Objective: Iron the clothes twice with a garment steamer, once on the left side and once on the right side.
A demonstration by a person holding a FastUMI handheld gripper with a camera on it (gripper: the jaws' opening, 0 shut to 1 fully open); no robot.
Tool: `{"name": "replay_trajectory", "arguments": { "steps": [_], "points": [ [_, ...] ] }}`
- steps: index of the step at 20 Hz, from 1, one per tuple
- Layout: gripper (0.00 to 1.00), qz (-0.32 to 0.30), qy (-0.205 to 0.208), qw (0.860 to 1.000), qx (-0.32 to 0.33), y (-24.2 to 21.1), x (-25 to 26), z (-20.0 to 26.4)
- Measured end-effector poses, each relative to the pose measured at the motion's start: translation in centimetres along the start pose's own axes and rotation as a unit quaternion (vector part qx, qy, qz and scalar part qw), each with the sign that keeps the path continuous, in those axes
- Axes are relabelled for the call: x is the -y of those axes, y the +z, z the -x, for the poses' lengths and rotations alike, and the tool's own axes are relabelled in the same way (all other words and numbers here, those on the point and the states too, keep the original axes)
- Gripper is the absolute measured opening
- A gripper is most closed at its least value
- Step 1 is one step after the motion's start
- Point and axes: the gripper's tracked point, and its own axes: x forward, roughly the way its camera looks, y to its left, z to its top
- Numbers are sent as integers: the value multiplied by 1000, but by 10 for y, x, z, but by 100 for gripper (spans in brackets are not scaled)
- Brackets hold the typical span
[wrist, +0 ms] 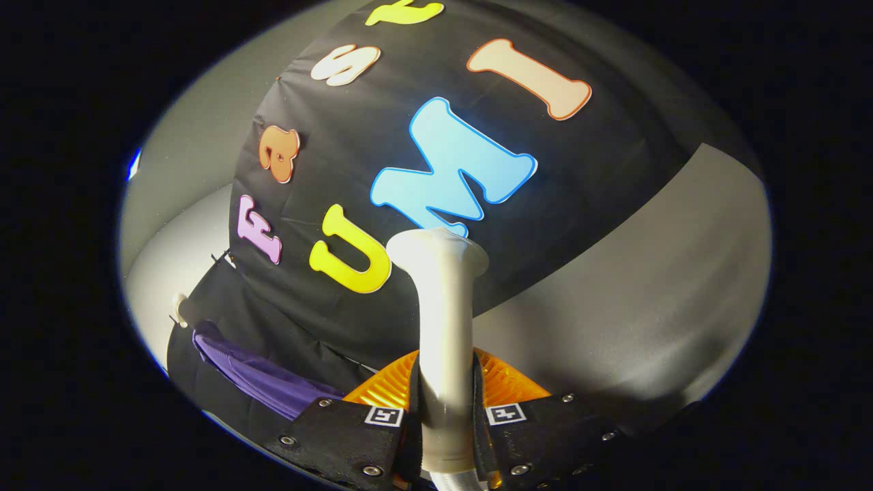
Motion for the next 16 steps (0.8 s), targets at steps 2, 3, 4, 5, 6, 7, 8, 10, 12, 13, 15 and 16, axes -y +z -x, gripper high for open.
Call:
{"name": "replay_trajectory", "arguments": {
  "steps": [2,3,4,5,6,7,8,10,12,13,15,16],
  "points": [
    [30,16,3,1000,18,-12,-17,20],
    [29,28,3,999,26,-17,-23,30],
    [30,34,5,999,38,-24,-31,39],
    [30,35,6,998,42,-33,-41,51],
    [30,42,5,998,50,-42,-48,60],
    [29,53,0,996,68,-46,-54,70],
    [29,68,-7,995,78,-54,-60,81],
    [29,94,-21,989,115,-62,-77,99],
    [29,127,-42,981,143,-75,-93,114],
    [29,139,-47,976,159,-81,-101,121],
    [30,163,-47,970,174,-99,-121,133],
    [30,174,-44,965,189,-107,-132,137]
  ]
}}
